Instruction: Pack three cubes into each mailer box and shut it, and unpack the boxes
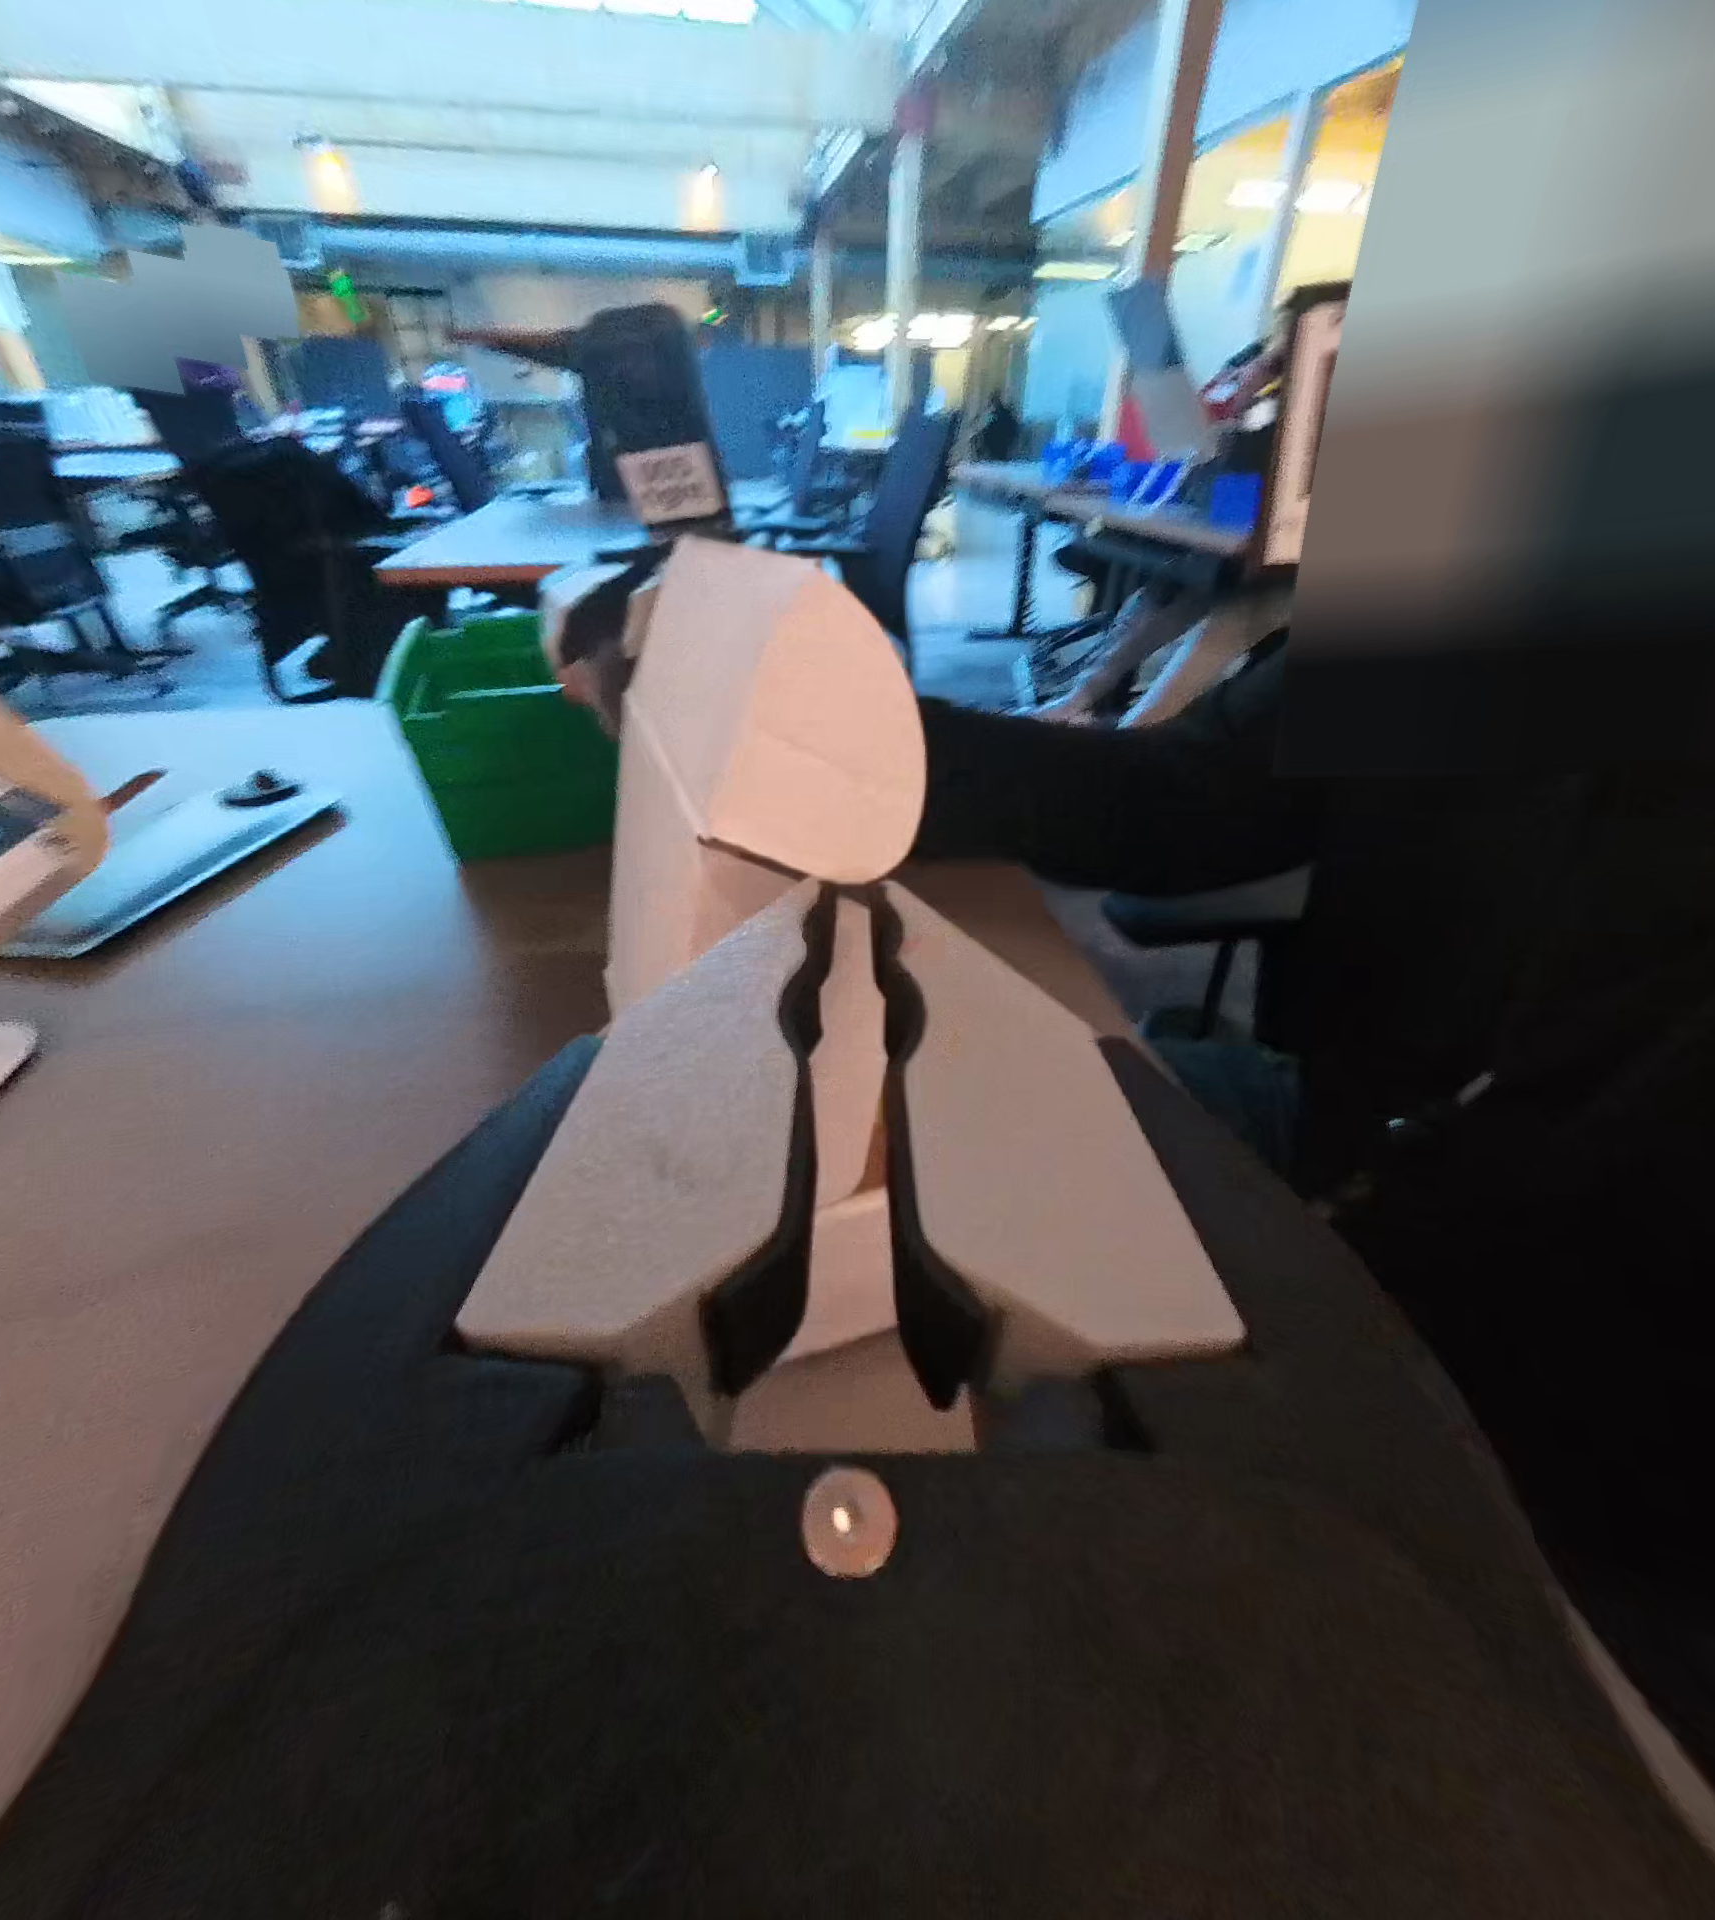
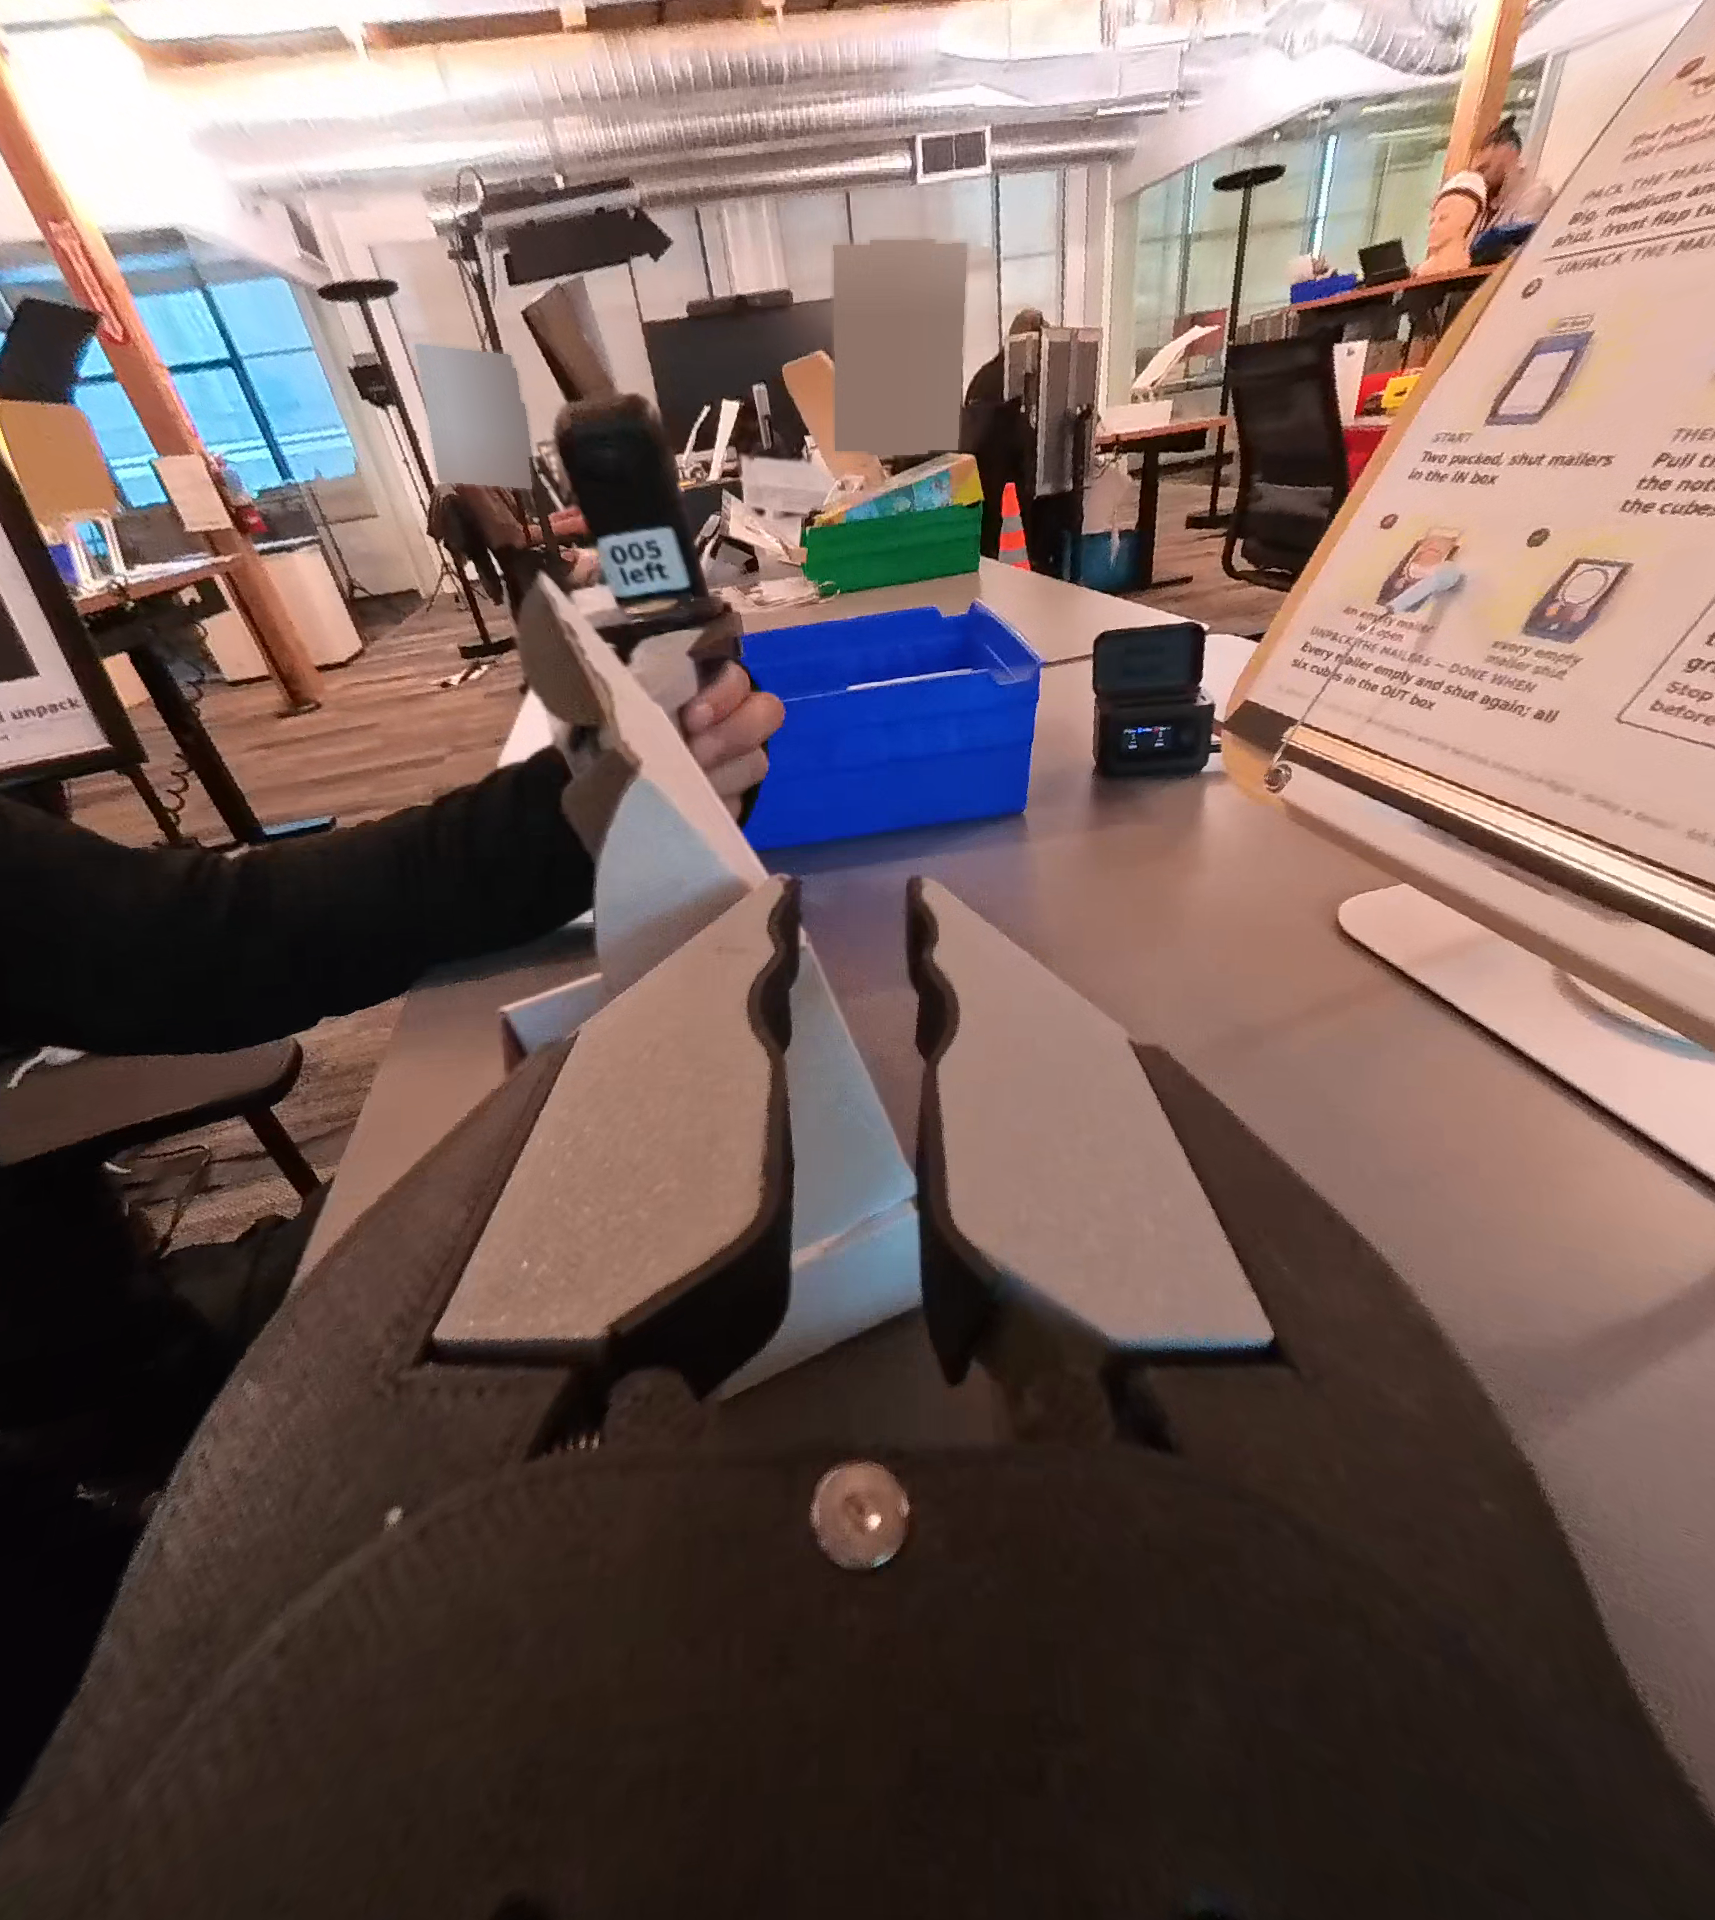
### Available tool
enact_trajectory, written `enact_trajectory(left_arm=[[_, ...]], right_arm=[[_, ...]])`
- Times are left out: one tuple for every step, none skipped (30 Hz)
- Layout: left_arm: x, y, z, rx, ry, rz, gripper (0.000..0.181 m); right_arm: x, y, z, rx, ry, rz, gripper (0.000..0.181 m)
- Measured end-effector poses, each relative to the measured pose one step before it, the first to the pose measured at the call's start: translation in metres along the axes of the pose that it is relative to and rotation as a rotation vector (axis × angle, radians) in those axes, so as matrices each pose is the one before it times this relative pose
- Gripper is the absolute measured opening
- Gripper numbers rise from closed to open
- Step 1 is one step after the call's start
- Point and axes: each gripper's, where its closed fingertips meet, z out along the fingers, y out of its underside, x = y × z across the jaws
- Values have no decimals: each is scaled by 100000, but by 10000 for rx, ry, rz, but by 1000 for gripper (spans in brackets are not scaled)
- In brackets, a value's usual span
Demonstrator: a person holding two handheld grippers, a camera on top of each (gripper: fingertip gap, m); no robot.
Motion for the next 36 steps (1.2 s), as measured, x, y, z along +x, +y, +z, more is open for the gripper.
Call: enact_trajectory(left_arm=[[697, -460, 122, 315, 522, -128, 11], [869, -591, 35, 369, 529, 0, 18], [830, -627, -39, 355, 430, 119, 22], [869, -654, -98, 360, 414, 172, 22], [788, -809, -197, 439, 343, 165, 21], [395, -892, -269, 450, 114, 166, 21], [-25, -867, -365, 434, -124, 156, 20], [-668, -602, -396, 296, -482, 80, 16], [-924, -68, -377, -13, -568, -4, 14], [-683, 124, -268, -99, -366, -95, 14], [-462, 213, -157, -130, -207, -166, 16], [-215, 229, -64, -129, -55, -180, 21], [17, 234, 21, -147, 54, -160, 25], [126, 257, 62, -187, 69, -95, 28], [159, 302, 86, -225, 37, -39, 34], [212, 452, 101, -308, 18, -31, 44], [161, 592, 171, -366, -22, -16, 56], [49, 785, 206, -463, -58, 74, 59], [62, 912, 267, -510, -38, 121, 61], [78, 843, 338, -434, -23, 77, 67], [193, 851, 391, -419, 76, 40, 69], [305, 854, 423, -422, 169, -20, 72], [297, 783, 464, -395, 178, -76, 77], [298, 709, 451, -367, 192, -79, 79], [222, 608, 418, -333, 143, -59, 80], [26, 527, 409, -276, 44, -5, 80], [-193, 473, 391, -267, -85, 52, 80], [-465, 455, 372, -280, -227, 135, 76], [-528, 368, 364, -254, -262, 165, 72], [-378, 159, 299, -136, -174, 102, 70], [-377, 45, 164, -77, -193, 102, 68], [-152, 84, 66, -94, -76, 102, 66], [-63, 34, -1, -52, -59, 106, 66], [-179, 60, -75, -37, -148, 116, 65], [-243, 19, -92, -5, -168, 111, 63], [-250, 116, -58, -50, -159, 84, 62]], right_arm=[[12, 9, 72, 1, 24, 16, 18], [138, 7, -5, -3, 73, 26, 19], [137, -49, -67, 34, 45, 41, 20], [26, -73, -90, 62, -40, 68, 22], [12, -104, -87, 79, -63, 99, 23], [73, -125, -61, 91, -21, 108, 23], [83, -91, -47, 87, -13, 96, 24], [17, -36, -6, 45, -44, 78, 25], [15, 47, 44, -2, -30, 58, 26], [74, 79, 66, -21, 20, 35, 26], [82, 110, 79, -32, 32, 18, 27], [-20, 127, 95, -48, -21, 10, 29], [-73, 122, 93, -51, -59, 9, 30], [-71, 117, 91, -46, -48, 9, 30], [-53, 144, 86, -61, -47, 9, 31], [-38, 184, 74, -91, -41, 6, 31], [10, 199, 61, -103, -14, 5, 32], [54, 209, 63, -101, 6, 20, 32], [121, 245, 77, -122, 27, 50, 32], [196, 351, 101, -172, 60, 79, 32], [203, 455, 119, -223, 38, 87, 32], [114, 506, 143, -252, -22, 82, 32], [40, 561, 180, -276, -62, 76, 30], [-7, 672, 221, -341, -89, 70, 28], [-28, 758, 258, -404, -92, 52, 28], [-16, 760, 317, -403, -61, 22, 28], [-96, 696, 373, -375, -76, -28, 28], [-258, 625, 409, -351, -139, -88, 27], [-335, 539, 431, -316, -153, -138, 25], [-321, 396, 438, -259, -105, -174, 23], [-359, 254, 409, -192, -96, -205, 19], [-448, 97, 308, -109, -137, -223, 10], [-469, -34, 172, -35, -157, -205, 0], [-176, -46, 76, -34, 5, -152, 0], [167, -16, 6, -37, 194, -138, 0], [254, 10, -16, -27, 224, -113, 0]])
